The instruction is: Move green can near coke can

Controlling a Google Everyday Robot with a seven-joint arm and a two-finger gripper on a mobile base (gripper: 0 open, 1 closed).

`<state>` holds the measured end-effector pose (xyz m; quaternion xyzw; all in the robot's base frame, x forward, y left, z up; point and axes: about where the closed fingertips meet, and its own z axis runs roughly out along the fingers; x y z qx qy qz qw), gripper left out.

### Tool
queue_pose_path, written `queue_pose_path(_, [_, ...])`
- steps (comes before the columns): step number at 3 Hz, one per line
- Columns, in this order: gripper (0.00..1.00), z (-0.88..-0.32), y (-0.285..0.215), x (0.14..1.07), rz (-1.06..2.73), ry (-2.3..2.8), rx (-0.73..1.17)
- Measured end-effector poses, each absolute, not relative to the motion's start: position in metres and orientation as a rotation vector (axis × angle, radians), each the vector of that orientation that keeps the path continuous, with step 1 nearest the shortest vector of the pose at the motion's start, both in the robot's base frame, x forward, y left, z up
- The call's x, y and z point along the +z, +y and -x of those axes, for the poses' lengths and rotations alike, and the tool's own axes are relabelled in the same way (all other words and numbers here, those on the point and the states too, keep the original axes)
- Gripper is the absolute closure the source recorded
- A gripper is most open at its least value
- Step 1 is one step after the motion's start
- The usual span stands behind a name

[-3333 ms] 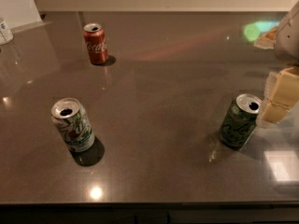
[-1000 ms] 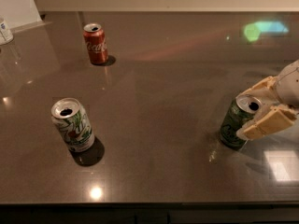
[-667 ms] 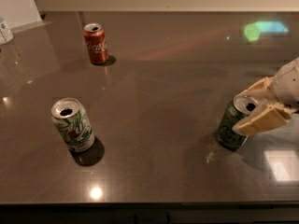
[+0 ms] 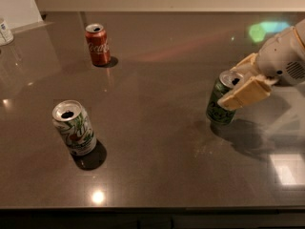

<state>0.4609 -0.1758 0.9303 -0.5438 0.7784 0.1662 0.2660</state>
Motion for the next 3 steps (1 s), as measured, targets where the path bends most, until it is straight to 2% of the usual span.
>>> queue_pose_path(3, [1.00, -0.601, -0.086, 0.942, 1.401, 2.109, 0.443])
